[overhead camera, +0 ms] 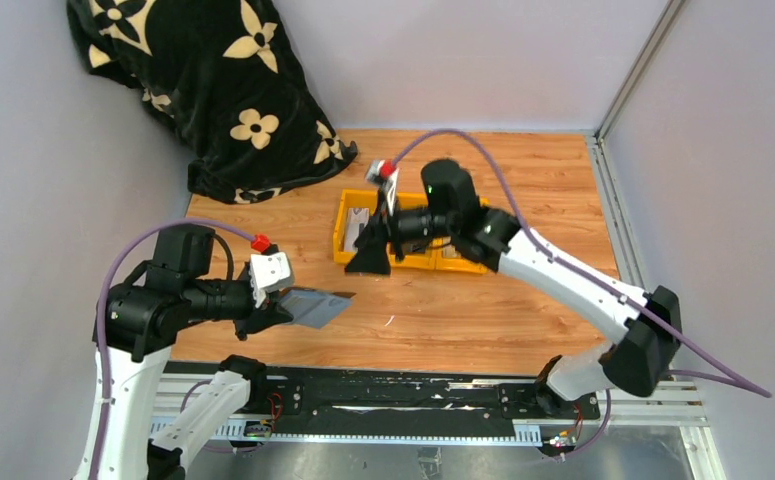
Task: Take the credit cards out of the card holder
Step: Place the card holder at the center of the board.
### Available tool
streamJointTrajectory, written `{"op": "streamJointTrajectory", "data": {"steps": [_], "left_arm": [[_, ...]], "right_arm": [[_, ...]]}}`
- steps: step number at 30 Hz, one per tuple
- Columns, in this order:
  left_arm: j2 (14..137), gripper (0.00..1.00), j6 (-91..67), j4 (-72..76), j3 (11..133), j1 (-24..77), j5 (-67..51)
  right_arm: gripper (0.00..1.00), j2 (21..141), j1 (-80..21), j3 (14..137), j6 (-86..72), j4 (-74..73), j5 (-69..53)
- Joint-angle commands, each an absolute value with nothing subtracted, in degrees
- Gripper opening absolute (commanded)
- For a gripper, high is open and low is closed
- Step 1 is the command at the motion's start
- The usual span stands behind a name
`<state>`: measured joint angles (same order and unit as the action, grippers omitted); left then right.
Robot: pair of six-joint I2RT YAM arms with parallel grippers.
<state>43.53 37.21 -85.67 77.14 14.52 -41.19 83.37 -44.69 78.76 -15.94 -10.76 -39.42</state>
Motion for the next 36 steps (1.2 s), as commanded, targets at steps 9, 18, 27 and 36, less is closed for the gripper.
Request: {"op": "streamJointTrajectory", "data": {"steps": [9, 18, 27, 36], "left_arm": [[51.84, 0.0, 45.07, -84.96, 74.91, 15.73, -46.03], [61.13, 0.0, 49.2, -84.88, 71.43, 18.78, -40.66], [76.39, 0.0, 48.54, -76.66, 68.48, 28.12, -26.44], [83.46, 0.08, 42.39, -46.59, 60.05, 30.84, 2.01]], "right_arm": [[0.8, 78.54, -56.07, 64.56, -19.77, 12.83, -55.22], [0.78, 75.6, -48.58, 58.94, -23.14, 3.15, -45.46], [0.81, 58.84, -27.69, 46.13, -31.17, 0.49, -38.97], [0.82, 55.97, -19.05, 42.36, -32.47, -2.1, -37.54]]}}
